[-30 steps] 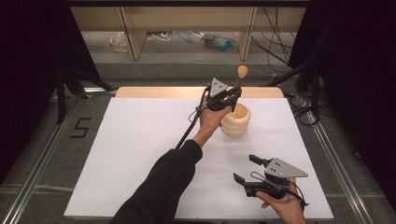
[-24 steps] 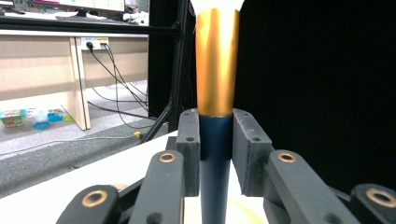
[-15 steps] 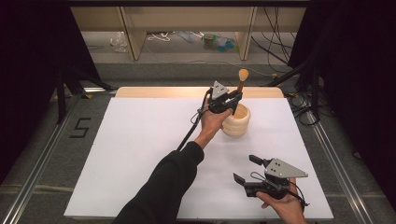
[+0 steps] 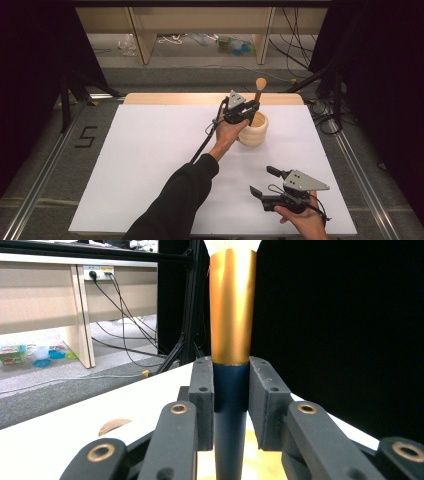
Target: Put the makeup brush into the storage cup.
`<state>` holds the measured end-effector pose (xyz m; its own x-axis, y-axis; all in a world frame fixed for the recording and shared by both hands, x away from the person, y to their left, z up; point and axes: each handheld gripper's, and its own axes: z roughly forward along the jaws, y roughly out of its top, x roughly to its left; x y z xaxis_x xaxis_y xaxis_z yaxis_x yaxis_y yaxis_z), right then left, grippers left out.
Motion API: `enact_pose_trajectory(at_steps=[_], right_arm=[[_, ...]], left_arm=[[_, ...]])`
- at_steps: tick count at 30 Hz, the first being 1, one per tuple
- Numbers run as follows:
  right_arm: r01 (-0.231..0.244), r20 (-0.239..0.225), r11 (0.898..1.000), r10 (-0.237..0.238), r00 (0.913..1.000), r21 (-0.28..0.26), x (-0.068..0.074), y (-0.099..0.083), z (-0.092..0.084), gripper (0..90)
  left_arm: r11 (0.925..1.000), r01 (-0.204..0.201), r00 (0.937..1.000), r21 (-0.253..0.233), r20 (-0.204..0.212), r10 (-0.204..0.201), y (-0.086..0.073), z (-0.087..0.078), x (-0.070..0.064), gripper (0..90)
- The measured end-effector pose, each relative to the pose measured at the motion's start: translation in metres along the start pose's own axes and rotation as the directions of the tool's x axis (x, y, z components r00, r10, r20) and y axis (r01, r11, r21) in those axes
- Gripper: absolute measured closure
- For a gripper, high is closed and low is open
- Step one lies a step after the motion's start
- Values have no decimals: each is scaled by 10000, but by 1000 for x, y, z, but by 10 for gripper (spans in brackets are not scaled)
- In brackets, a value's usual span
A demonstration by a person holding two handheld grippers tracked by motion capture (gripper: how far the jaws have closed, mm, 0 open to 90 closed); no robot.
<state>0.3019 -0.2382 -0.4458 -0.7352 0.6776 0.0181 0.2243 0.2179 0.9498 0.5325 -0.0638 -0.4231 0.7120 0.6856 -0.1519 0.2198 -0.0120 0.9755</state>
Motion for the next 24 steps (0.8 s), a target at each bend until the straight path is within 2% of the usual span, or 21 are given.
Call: enact_pose_trajectory(at_steps=[2, 4, 5, 7, 8, 11, 12, 14, 15, 16, 18, 19, 20, 24], right_arm=[[4, 2, 10000, -4, 10000, 0, 0, 0, 0, 157], [-204, -104, 9997, 205, 9997, 127, 1, 0, 0, 156], [14, 3, 10000, -14, 10000, 3, 0, 0, 0, 157], [-5, 0, 10000, 5, 10000, 8, 0, 0, 0, 157], [-254, -117, 9996, 255, 9996, 140, 1, 0, 0, 157], [-237, -108, 9996, 238, 9997, 134, 1, 0, -1, 157], [9, 5, 10000, -9, 10000, 2, 0, 0, 0, 156], [-147, -70, 9998, 147, 9999, 103, 1, 0, -1, 157], [-77, -30, 10000, 77, 10000, 56, 0, 0, 0, 157], [-264, -113, 9995, 266, 9996, 151, 1, 0, -1, 157], [-16, 55, 9999, 15, 10000, 165, 0, 0, -1, 157], [-36, -11, 10000, 36, 10000, 31, 0, 0, 0, 157], [-263, -129, 9995, 265, 9996, 152, 2, 0, 0, 156], [-260, -112, 9995, 262, 9996, 156, 1, 0, 0, 157]], left_arm=[[10000, -11, 10000, 51, -5, 11, -1, 0, 0, 742], [10000, 38, 10000, 34, 2, -38, -3, 1, 0, 742], [10000, 5, 10000, 86, -15, -5, -4, 1, 0, 742], [9999, 25, 10000, 128, 15, -26, -6, 2, 0, 742], [9999, 72, 10000, 128, 1, -72, -8, 2, 0, 742], [9997, 45, 10000, 232, 9, -45, -12, 3, 0, 742], [9997, 61, 10000, 254, 12, -61, -12, 4, 0, 742], [9996, 15, 10000, 296, 43, -16, -14, 4, 0, 740], [9994, 2, 10000, 352, 39, -3, -14, 4, 0, 734], [9995, 27, 10000, 321, -28, -26, -14, 4, 0, 697], [9997, 66, 10000, 217, -22, -66, -12, 3, 1, 692], [9997, 49, 10000, 229, -61, -47, -11, 2, 1, 684], [9998, 19, 10000, 210, -57, -18, -10, 2, 2, 672], [9998, -34, 10000, 217, -42, 35, -4, -5, 5, 657]])
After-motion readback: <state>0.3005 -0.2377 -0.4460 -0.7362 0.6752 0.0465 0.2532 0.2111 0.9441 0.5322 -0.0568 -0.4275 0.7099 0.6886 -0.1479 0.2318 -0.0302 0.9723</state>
